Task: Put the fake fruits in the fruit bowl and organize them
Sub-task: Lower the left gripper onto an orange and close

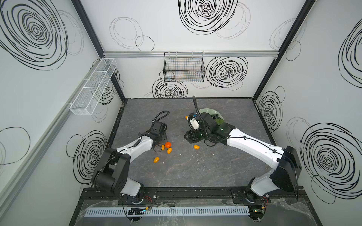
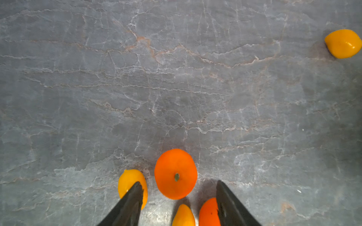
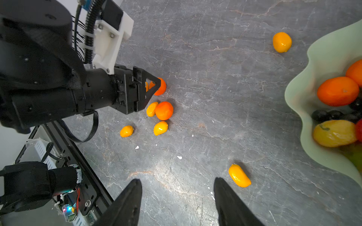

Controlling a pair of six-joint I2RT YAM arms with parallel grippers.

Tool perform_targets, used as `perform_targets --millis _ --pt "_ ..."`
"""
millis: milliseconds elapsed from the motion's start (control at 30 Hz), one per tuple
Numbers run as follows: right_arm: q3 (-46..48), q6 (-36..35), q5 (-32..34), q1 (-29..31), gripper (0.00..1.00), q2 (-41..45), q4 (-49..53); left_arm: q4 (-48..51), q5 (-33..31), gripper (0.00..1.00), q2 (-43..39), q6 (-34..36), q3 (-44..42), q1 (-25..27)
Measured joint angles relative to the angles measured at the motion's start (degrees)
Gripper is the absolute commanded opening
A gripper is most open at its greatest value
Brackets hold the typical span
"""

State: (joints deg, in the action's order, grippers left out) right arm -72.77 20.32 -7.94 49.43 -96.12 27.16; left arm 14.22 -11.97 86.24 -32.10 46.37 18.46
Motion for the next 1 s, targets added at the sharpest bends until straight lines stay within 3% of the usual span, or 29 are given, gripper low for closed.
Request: perform_targets --millis 433,1000 --pt "3.2 0.0 -1.7 -2.4 0.63 0.6 -0.3 1.0 -0.1 0.58 7.7 1.9 4.8 -0.2" --pt "5.2 0.0 -2.8 -3.5 0.63 2.2 -1.2 3.0 -2.0 0.52 11.0 2.6 5.7 -0.2"
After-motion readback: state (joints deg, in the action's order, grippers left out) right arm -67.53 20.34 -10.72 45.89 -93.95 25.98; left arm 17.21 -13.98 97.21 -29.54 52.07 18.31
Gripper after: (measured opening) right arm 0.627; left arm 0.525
